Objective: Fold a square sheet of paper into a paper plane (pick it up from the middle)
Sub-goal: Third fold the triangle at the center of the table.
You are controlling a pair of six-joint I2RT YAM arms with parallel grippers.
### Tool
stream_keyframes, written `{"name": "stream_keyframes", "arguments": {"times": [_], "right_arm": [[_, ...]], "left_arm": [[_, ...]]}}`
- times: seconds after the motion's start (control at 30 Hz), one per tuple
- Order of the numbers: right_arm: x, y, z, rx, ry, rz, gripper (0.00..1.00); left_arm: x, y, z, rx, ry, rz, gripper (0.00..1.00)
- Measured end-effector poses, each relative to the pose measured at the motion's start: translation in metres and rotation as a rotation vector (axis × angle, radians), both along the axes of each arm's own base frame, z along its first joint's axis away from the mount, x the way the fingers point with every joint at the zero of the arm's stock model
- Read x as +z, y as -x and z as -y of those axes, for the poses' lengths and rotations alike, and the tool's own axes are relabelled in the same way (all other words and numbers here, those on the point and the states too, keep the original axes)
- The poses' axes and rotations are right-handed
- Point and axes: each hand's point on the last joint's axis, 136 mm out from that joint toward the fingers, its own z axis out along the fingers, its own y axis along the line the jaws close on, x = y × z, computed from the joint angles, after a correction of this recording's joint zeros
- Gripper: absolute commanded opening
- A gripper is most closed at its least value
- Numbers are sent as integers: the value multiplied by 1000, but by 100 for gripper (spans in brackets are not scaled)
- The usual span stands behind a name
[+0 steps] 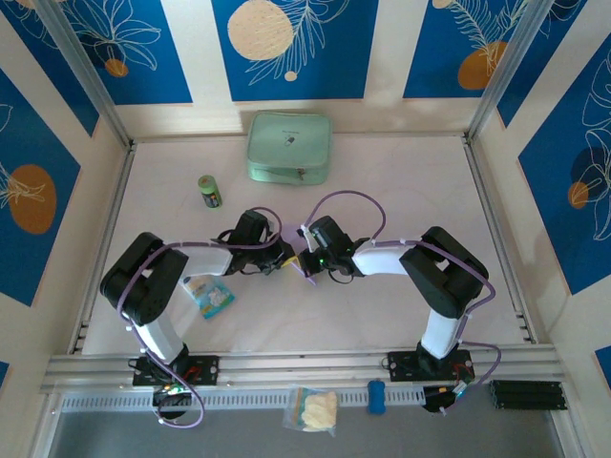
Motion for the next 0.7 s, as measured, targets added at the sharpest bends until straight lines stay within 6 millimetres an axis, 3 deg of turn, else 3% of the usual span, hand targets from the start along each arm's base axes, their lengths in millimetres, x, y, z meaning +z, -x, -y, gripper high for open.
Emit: {"name": "stream_keyframes", "arguments": {"times": [0.7], "right_arm": [[0,-1,1,-3,5,-7,0]], "left_arm": [[-13,-1,2,12,6,-8,9]]}}
